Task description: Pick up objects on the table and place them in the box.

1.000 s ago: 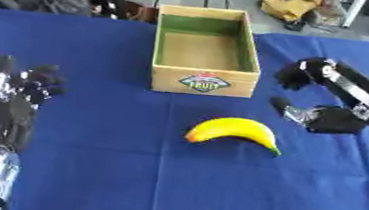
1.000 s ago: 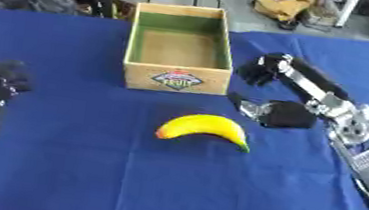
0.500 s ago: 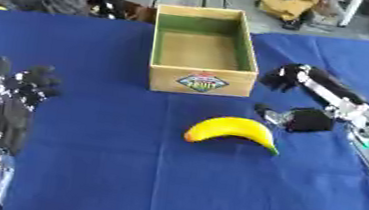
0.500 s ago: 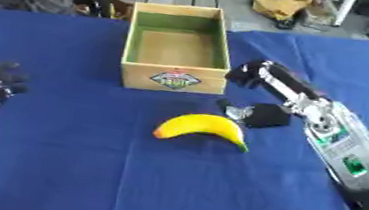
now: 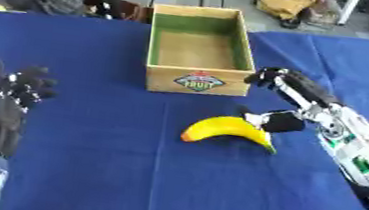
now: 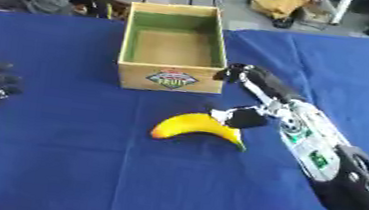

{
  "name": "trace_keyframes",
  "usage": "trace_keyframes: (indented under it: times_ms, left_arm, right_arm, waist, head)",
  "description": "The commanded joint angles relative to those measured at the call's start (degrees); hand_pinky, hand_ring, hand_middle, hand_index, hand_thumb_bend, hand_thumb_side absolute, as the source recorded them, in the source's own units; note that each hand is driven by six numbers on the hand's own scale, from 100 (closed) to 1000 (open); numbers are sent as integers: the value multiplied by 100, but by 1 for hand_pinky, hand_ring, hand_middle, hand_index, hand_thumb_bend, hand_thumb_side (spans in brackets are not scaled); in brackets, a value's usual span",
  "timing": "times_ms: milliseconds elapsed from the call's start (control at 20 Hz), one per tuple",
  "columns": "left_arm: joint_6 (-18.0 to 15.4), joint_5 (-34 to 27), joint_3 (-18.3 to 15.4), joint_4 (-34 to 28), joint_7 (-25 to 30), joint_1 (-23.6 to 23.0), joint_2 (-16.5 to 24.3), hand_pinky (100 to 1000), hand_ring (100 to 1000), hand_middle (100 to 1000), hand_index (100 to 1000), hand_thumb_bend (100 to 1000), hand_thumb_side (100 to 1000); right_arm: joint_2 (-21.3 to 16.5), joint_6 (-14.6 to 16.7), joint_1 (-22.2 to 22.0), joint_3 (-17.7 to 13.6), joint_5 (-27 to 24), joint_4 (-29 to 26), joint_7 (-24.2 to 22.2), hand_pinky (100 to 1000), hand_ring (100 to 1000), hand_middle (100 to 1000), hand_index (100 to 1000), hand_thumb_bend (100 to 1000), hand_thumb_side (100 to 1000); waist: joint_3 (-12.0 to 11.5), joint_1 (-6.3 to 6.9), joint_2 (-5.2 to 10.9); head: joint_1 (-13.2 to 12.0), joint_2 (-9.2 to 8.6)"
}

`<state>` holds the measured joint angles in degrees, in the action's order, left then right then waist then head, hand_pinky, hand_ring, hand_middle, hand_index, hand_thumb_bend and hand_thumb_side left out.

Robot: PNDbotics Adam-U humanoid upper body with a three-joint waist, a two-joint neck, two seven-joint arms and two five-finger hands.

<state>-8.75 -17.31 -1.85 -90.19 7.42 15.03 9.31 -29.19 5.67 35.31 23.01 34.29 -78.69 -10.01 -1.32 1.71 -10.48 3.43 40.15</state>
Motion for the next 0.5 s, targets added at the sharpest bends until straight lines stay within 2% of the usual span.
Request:
trace_keyframes:
  times_ms: [50,300,500]
  left_arm:
    - [-14,-20,11,-81,21,76,35,714,712,716,544,341,948]
    - [-12,-20,12,-81,23,74,32,714,712,716,544,342,948]
    - [-11,-20,12,-82,22,70,30,713,712,717,544,342,948]
  right_arm:
    - [40,143,86,12,336,43,23,722,759,743,815,310,460]
    - [181,300,38,40,796,137,35,720,753,739,814,309,467]
    - [215,391,17,63,929,125,42,720,753,740,815,311,468]
  waist:
    - [-8,-5,72]
    - [-3,-8,74]
    - [5,-17,78]
  head:
    - [31,-54]
    - [56,-59]
    - [63,-52]
